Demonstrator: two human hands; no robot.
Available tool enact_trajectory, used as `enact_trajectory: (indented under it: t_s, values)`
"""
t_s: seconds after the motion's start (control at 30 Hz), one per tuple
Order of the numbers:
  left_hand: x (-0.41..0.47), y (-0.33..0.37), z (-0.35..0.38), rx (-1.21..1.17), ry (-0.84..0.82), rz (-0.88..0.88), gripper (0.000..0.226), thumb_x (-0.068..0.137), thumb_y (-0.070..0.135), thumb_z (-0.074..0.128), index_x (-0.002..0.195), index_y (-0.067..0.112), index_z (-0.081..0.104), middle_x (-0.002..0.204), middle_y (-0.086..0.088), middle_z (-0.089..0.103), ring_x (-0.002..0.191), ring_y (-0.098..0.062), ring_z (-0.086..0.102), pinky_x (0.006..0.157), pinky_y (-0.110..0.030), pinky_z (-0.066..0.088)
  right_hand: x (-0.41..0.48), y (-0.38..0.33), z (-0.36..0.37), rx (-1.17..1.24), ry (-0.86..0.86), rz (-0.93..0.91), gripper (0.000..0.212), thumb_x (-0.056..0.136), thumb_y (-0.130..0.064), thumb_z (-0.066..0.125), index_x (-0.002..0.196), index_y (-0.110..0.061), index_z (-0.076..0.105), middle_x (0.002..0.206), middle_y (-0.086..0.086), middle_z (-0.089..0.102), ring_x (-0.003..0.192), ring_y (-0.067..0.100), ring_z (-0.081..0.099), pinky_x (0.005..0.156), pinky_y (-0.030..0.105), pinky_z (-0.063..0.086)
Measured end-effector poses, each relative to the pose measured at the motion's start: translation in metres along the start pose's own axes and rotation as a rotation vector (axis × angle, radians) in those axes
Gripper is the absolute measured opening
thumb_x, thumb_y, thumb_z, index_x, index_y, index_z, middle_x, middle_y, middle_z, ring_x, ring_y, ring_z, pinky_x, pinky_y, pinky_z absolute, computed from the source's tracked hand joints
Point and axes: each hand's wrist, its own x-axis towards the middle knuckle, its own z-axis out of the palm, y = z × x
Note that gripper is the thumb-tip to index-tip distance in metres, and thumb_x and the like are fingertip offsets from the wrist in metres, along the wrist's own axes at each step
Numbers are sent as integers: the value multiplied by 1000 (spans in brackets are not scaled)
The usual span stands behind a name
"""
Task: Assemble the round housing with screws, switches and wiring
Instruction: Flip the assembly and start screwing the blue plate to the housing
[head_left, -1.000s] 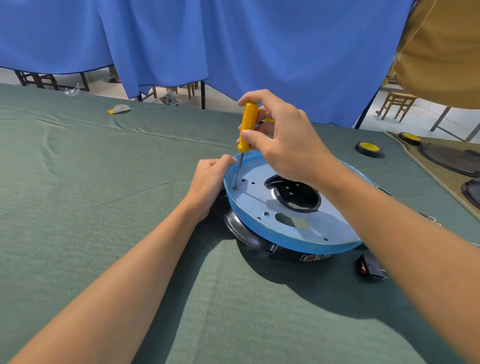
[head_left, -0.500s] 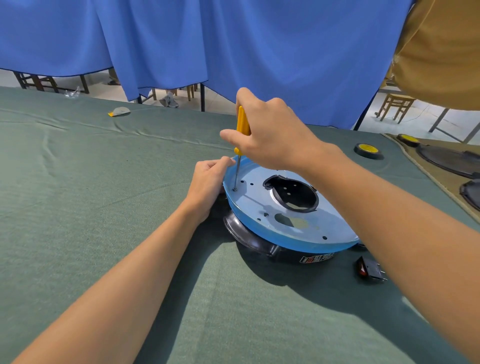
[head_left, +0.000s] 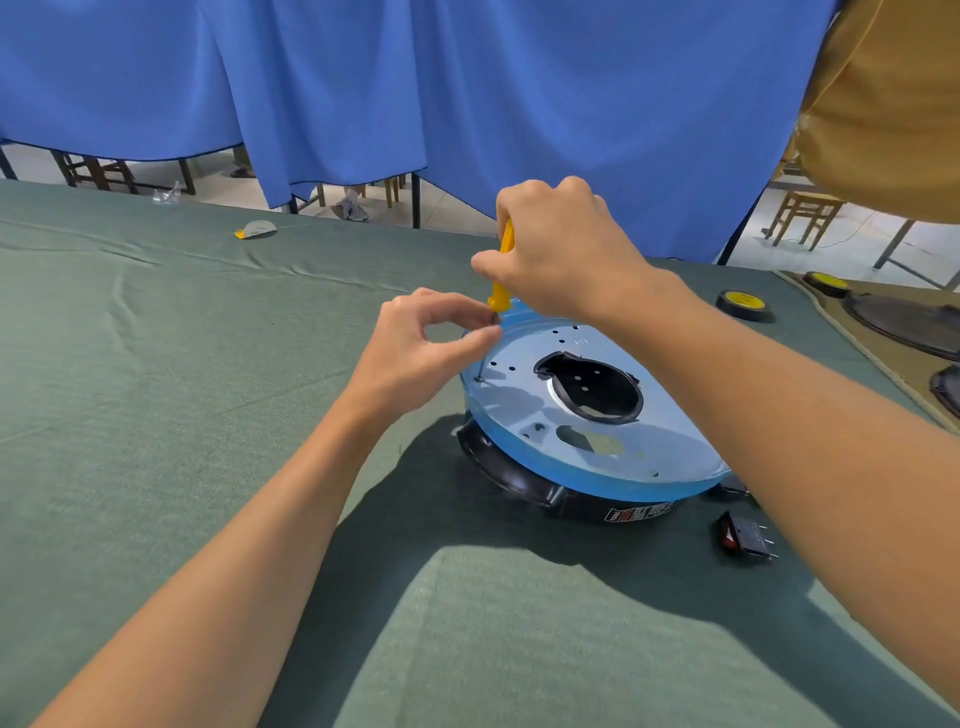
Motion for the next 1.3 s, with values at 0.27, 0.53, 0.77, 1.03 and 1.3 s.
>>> enact_trajectory:
  t_s: [0.27,0.53,0.77,1.03,1.3]
  values:
    - [3,-3,1,-88,-10,-94,19,72,5,82,75,23,76,68,21,71,71,3,65,76,-21,55,0,-11,-14,19,-146,-137,31,90,-44,58,99,-15,51,91,3,50,93,25,47,71,34,39]
    - [4,-3,-4,57,-129,35,10,87,8,71,93,7,78,94,1,74,90,1,66,82,-14,49,6,-11,-18,-14,-130,-154,25,85,-34,67,86,-16,49,97,8,50,93,29,49,66,33,37]
    - [3,-4,5,168,-46,98,7,80,9,77,76,4,79,75,-10,73,84,-24,66,77,-33,51,4,-17,-13,-48,-146,-70,37,89,-37,59,68,-18,35,76,2,35,89,31,44,67,35,36]
    - [5,-6,0,142,-179,16,11,89,11,69,91,9,79,97,-1,76,101,-1,65,82,4,32,5,-17,-20,-32,-188,-220,21,88,-21,64,73,-23,49,78,-1,45,87,24,55,55,28,36]
    - [3,-6,0,83,-94,30,7,84,8,74,83,5,80,87,-7,76,91,-15,67,82,-26,50,3,-19,-8,-185,-89,-127,28,95,-47,50,90,-21,41,80,2,33,82,30,39,70,38,32]
